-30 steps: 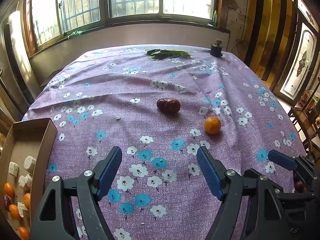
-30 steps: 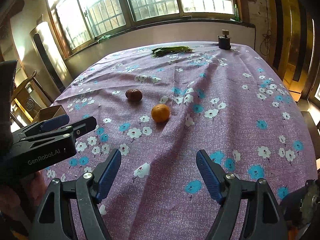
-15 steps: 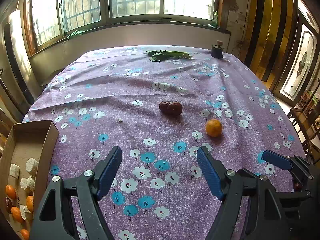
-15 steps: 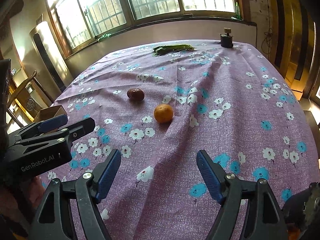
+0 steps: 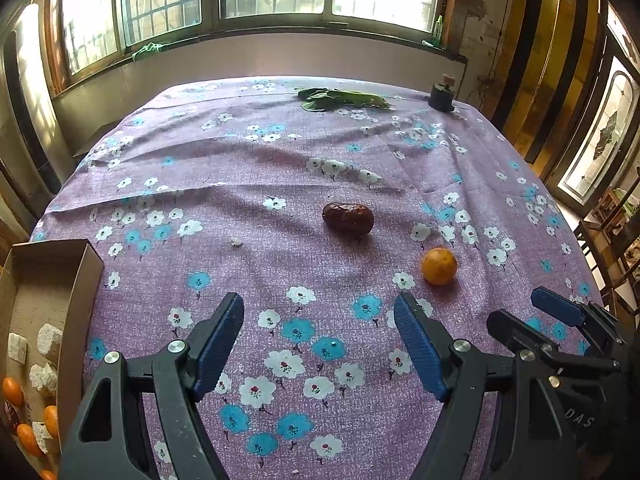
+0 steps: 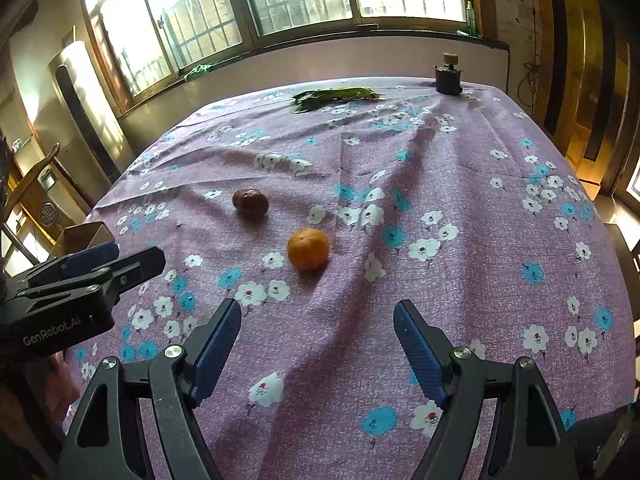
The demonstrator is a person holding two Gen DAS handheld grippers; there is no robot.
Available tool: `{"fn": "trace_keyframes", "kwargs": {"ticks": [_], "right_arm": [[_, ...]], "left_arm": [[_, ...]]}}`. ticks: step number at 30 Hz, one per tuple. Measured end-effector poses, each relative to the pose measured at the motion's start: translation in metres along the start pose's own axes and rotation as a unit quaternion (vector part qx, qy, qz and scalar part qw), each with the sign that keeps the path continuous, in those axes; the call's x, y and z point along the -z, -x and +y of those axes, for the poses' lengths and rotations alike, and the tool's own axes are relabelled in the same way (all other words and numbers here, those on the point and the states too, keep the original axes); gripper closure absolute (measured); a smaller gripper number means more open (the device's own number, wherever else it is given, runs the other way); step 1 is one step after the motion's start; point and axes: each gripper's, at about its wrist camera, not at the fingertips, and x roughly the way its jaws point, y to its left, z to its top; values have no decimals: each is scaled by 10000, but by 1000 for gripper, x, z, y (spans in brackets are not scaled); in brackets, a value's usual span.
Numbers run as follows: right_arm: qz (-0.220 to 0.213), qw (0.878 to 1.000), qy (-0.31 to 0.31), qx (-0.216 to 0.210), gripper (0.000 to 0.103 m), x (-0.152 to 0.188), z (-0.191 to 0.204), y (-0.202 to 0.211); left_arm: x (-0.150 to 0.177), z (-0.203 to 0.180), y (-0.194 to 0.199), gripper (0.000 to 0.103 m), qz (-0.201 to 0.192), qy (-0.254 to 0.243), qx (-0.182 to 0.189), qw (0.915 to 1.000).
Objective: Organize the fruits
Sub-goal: 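Move both open tools away from the box toward the date and orange on the bed, then grasp the red date with left tool while right tool grasps the mandarin orange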
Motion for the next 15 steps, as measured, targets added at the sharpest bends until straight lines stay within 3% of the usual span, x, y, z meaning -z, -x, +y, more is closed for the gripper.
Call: {"fn": "trace_keyframes", "kwargs": {"ticks": [5, 8, 12, 15], "right_arm": [[-144, 9995, -246, 111, 21, -12, -19, -2], [-155, 9998, -105, -93, 21, -18, -14, -5], [-38, 9986, 478, -236, 32, -24, 14, -16], [161, 9967, 793, -97, 40, -28, 28, -35]], "left_arm": [[-12, -5, -14, 27, 93, -5, 161, 9998], [-18, 2, -24, 27, 155, 168, 148, 9996], [-25, 21, -34, 27, 211, 463, 5, 9987], [-31, 30, -38, 27, 210, 591, -58, 9980]]}}
